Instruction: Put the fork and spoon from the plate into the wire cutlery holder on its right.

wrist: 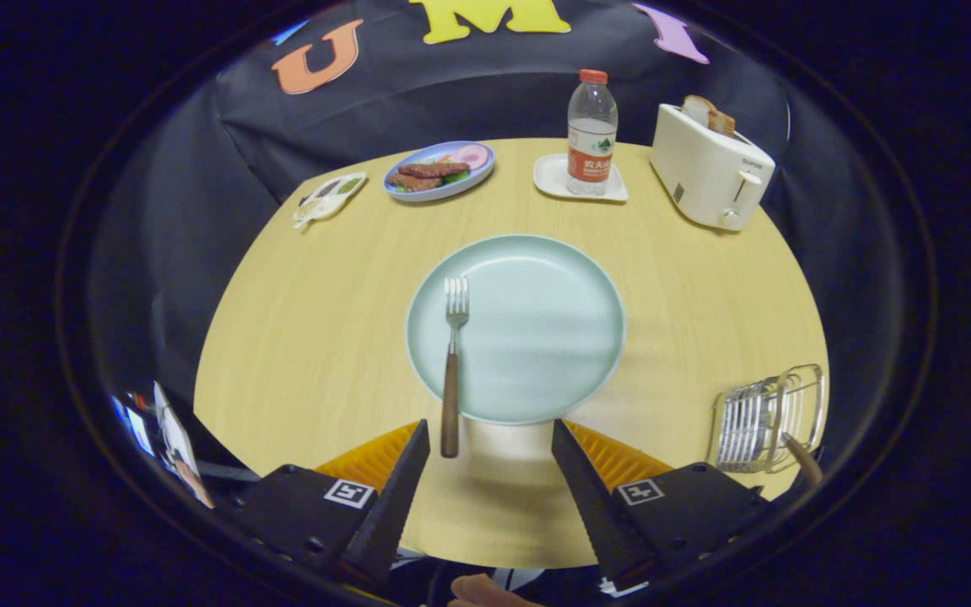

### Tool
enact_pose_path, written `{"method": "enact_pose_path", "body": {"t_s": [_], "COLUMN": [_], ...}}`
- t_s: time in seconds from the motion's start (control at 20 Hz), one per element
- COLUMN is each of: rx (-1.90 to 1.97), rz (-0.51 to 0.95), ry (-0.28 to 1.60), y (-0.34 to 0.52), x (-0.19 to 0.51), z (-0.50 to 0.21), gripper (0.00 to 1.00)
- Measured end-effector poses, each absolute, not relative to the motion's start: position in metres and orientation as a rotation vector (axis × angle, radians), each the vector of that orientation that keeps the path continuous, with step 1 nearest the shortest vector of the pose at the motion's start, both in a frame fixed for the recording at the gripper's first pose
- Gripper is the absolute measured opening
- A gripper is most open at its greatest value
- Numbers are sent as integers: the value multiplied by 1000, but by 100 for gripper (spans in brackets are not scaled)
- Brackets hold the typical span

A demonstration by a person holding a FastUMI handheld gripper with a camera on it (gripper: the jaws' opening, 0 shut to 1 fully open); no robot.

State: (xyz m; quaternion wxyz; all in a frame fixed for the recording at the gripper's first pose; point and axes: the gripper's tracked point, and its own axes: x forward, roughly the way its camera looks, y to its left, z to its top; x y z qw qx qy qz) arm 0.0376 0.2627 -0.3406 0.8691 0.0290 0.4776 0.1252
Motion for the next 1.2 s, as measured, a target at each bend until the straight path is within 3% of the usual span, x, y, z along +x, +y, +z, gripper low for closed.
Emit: {"method": "enact_pose_path", "body": {"t_s": [0.3,0.65,0.9,1.0,1.05,1.2], "rx": [106,156,191,184,172,157], "rz": [241,192,187,188,179,179], "ry": [883,904,958,953,945,937], "y": [296,306,306,302,296,285], "x": [79,95,89,90,91,90], "z": [-355,-385,-392,-394,-393,-385], "gripper": [79,56,18,17,8,8]}}
